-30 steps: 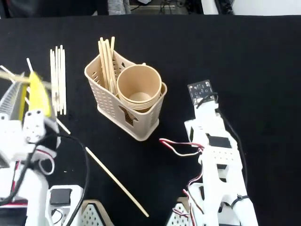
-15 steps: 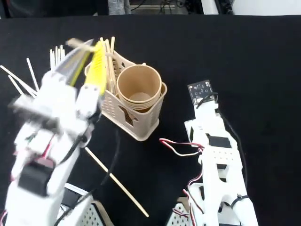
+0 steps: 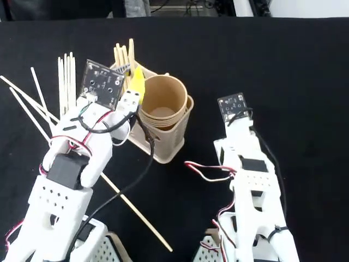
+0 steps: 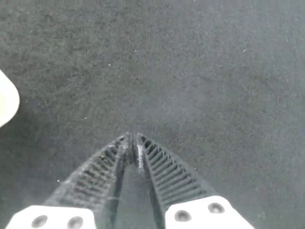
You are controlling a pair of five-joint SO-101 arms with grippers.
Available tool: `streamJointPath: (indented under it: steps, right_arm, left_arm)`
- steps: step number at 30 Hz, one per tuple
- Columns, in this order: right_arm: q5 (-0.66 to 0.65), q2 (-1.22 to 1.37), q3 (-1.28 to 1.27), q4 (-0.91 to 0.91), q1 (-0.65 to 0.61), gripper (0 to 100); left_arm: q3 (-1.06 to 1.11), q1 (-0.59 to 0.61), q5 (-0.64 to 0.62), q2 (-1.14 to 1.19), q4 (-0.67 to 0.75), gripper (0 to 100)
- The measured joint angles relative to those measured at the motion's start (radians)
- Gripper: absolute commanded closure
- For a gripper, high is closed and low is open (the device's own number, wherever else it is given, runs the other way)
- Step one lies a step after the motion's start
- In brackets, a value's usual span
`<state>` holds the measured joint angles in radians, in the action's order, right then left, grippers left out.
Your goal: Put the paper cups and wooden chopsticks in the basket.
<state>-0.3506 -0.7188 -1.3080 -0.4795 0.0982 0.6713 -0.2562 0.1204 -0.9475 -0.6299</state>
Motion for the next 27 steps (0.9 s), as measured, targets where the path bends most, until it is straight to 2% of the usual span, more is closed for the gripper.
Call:
streamJointPath:
  steps: [9,16,18,21,24,27]
  right_arm:
    - [0.0,0.0,-0.002,0.015,0.0,98.5]
    - [0.0,0.0,-0.002,0.015,0.0,98.5]
    - [0.0,0.0,-0.002,0.015,0.0,98.5]
    - [0.0,0.0,-0.002,0.015,0.0,98.4]
    - [0.0,0.0,-0.002,0.015,0.0,98.4]
    - [0.0,0.0,-0.002,0.015,0.0,98.4]
  left_arm:
    - [-0.012,0.101,-0.172,0.005,-0.114,97]
    - [-0.106,0.109,-0.201,0.008,-0.216,97]
    - [-0.106,0.109,-0.201,0.015,-0.218,92]
    - [-0.107,0.109,-0.195,0.06,-0.219,78]
    - [-0.124,0.124,-0.232,0.135,-0.241,77]
    - [-0.224,0.184,-0.282,0.245,-0.353,77]
